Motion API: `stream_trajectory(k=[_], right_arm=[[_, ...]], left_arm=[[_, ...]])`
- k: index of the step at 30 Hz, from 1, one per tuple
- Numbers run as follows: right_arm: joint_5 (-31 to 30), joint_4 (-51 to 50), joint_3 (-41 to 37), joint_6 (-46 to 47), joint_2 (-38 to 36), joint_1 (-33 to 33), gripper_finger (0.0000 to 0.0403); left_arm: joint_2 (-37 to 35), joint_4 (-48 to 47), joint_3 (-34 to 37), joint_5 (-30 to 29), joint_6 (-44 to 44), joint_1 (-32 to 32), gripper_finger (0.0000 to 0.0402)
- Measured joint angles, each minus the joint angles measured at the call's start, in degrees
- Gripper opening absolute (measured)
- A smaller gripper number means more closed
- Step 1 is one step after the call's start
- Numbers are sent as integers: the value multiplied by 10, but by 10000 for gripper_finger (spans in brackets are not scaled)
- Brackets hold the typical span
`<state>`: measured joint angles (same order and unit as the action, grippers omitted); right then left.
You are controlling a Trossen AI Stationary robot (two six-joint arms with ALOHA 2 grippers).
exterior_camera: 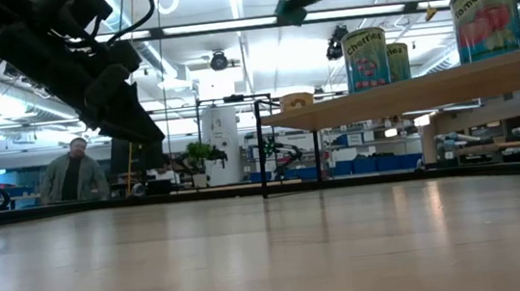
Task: Pick and place cans onto a shelf
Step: Put the canned tuna on the shelf
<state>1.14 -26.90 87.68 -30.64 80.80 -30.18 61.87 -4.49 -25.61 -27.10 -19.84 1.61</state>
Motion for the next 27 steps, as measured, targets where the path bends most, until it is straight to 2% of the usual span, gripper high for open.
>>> stream_trajectory(k=[5, 10, 15, 21, 27], right_arm=[[24, -56, 63, 41, 72, -40, 293], [2, -156, 122, 109, 125, -64, 294], [11, -243, 144, 59, 157, -77, 294], [88, -305, 144, -32, 183, -103, 294], [150, -308, 144, -64, 201, -126, 294]], left_arm=[[0, 0, 0, 17, 0, -13, 368], [0, 0, 0, 19, -4, -25, 368], [0, 0, 0, 19, 27, -37, 368], [0, 0, 0, 19, 52, -47, 368], [0, 8, 0, 16, 55, -47, 368]])
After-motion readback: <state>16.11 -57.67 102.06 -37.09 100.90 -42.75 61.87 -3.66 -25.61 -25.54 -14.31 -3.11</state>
